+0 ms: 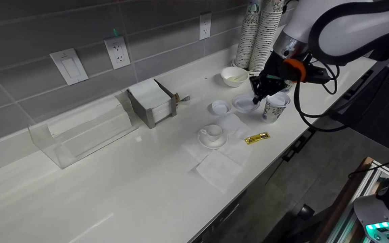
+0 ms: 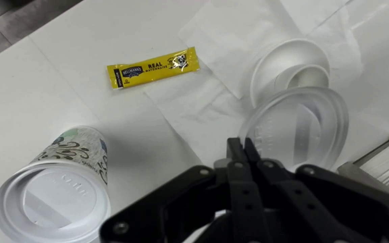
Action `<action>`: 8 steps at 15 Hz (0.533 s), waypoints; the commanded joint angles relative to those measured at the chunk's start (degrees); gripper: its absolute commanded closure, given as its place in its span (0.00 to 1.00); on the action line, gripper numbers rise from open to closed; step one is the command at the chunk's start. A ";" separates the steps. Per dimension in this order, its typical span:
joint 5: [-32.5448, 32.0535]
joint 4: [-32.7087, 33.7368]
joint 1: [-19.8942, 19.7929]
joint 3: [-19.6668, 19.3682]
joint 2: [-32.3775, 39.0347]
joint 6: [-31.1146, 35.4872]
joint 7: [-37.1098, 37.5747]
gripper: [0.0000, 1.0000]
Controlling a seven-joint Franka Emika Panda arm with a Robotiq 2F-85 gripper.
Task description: Stack the cup lids
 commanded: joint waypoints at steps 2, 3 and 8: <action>-1.44 2.66 -1.27 0.25 7.89 11.99 12.21 0.99; -2.92 3.57 -1.71 0.04 10.27 15.02 14.87 0.99; -13.91 7.41 -1.19 -3.88 19.89 21.22 27.82 0.99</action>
